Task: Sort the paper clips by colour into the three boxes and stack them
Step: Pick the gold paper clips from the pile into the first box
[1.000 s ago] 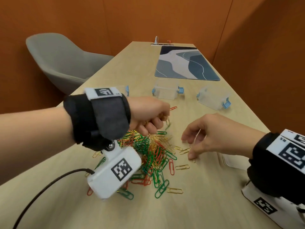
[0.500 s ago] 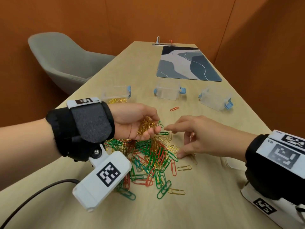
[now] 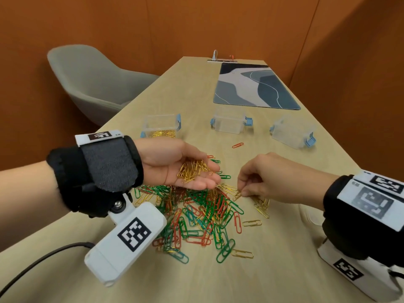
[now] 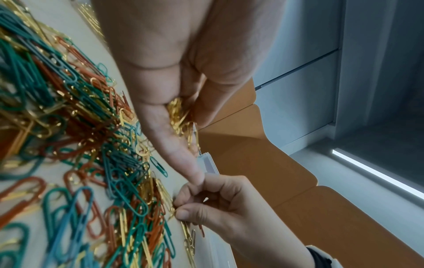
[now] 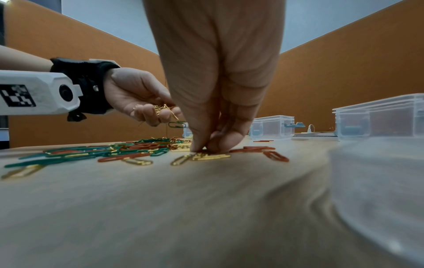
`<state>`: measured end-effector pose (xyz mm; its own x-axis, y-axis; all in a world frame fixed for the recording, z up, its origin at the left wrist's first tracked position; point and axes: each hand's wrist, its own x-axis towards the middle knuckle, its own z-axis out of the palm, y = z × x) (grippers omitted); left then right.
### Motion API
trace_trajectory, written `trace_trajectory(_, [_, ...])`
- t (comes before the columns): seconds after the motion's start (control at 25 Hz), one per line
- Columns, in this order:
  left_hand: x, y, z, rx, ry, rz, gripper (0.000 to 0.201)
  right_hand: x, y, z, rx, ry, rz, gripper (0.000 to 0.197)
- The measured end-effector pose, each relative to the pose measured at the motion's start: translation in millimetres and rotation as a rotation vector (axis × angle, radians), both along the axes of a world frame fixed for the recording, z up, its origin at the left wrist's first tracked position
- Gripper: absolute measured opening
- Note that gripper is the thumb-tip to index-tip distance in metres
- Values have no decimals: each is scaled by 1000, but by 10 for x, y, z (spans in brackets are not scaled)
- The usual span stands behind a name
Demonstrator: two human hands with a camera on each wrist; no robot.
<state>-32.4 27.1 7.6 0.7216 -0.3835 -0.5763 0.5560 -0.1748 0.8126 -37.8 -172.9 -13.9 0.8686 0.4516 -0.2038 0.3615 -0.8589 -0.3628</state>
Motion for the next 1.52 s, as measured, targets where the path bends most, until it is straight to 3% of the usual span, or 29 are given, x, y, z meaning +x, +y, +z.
trace_trajectory(0.32, [-10,45,-58,107,-30,-36,33,-68,3,6,-133,-26,143,14])
trace_trajectory(0.44, [-5,45,-64,64,-2,-41,34,-79,13,25,-29,-54,133,10])
trace_trajectory(0.64, [-27,58,-79,37,-30,-48,23,-87,31,71,284,-243,111,10])
trace_trajectory(0.8, [-51,35,-110,37,-28,-79,25,-114,83,77,490,-357,185,10])
trace_trajectory(0.96, [-67,-40,-100,-36,29,-88,27,-101,204,65,507,-396,267,8])
trace_trajectory(1.12, [-65,-39,-96,-20,9,-96,25,-95,195,74,533,-432,187,10])
trace_trajectory(1.2, [-55,-7,-89,-41,17,-85,22,-75,177,47,496,-406,83,8])
trace_trajectory(1.32, [-64,20,-42,-134,18,-93,10,-70,183,0,315,-257,59,24])
trace_trajectory(1.52, [-74,4,-38,-220,-43,-118,11,-135,229,52,536,-37,92,28])
